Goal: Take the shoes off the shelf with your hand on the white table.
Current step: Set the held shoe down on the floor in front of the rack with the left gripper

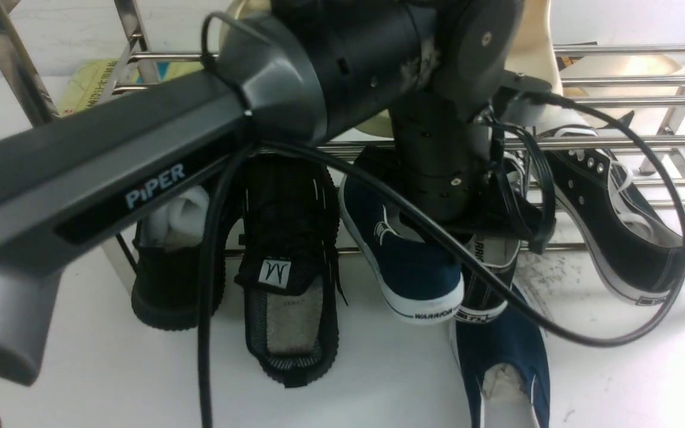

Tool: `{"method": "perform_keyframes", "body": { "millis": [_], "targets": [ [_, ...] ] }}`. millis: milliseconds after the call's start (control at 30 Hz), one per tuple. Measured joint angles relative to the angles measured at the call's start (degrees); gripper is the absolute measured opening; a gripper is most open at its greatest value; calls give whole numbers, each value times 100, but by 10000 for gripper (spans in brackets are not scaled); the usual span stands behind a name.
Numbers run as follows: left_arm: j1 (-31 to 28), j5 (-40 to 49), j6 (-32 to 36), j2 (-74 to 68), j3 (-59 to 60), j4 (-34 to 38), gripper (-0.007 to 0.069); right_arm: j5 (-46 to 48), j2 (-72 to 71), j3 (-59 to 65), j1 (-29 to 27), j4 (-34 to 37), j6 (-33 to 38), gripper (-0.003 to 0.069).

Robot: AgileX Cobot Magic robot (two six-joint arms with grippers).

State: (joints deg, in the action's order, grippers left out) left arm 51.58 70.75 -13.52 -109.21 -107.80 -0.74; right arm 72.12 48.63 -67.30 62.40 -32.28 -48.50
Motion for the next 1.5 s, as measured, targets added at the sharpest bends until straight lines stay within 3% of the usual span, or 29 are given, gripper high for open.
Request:
{"method": "perform_keyframes", "body": {
  "millis": [167,433,1200,1367,1500],
  "targets": [
    [-7,-9,107,78,136,403,52,0,0,0,0,-11,0,237],
    [-9,-27,284,726,908,427,52,0,0,0,0,-11,0,237],
    [3,6,200,2279,989,1253,50,0,0,0,0,12,0,237],
    [328,6,41,2646,1436,1222,50,0,0,0,0,12,0,237],
    [921,6,-422,2940,2014,993,50,0,0,0,0,12,0,237]
  ]
}}
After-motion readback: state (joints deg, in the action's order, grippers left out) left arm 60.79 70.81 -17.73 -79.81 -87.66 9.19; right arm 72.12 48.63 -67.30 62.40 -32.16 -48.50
